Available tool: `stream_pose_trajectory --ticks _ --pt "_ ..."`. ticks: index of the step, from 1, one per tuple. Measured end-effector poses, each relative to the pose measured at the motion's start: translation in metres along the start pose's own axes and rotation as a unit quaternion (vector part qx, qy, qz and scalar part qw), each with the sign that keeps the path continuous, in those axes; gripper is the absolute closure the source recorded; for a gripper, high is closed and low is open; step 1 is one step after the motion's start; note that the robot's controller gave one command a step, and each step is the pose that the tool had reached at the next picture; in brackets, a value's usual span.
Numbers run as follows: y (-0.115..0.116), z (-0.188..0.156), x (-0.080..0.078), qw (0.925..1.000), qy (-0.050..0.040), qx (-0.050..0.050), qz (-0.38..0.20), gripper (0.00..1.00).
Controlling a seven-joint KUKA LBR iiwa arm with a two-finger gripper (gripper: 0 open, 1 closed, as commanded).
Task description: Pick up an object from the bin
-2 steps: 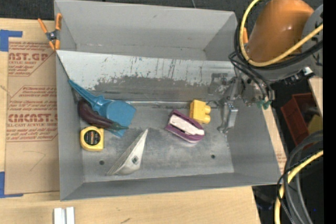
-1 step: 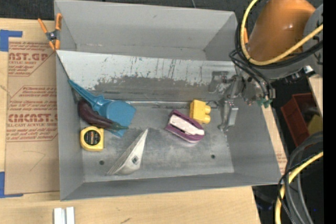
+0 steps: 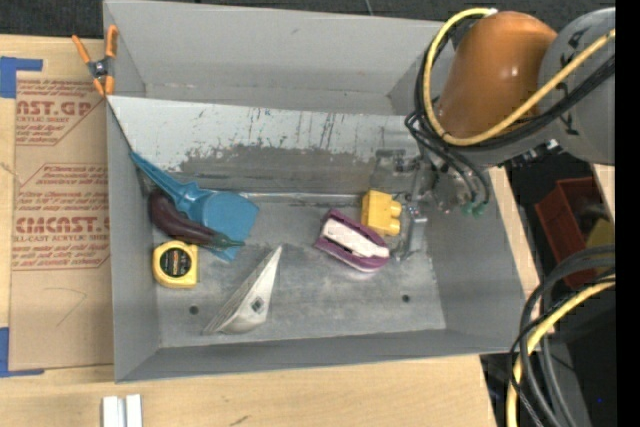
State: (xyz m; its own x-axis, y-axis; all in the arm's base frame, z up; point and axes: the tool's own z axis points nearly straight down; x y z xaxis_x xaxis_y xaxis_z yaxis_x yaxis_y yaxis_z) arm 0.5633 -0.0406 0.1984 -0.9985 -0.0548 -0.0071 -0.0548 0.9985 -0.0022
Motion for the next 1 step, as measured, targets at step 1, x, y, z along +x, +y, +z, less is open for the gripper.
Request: stream_pose_trajectory --ticks 1 --pt "0.0451 0.0331 -0.0139 0.9990 0.0026 -0.001 0.044 0.00"
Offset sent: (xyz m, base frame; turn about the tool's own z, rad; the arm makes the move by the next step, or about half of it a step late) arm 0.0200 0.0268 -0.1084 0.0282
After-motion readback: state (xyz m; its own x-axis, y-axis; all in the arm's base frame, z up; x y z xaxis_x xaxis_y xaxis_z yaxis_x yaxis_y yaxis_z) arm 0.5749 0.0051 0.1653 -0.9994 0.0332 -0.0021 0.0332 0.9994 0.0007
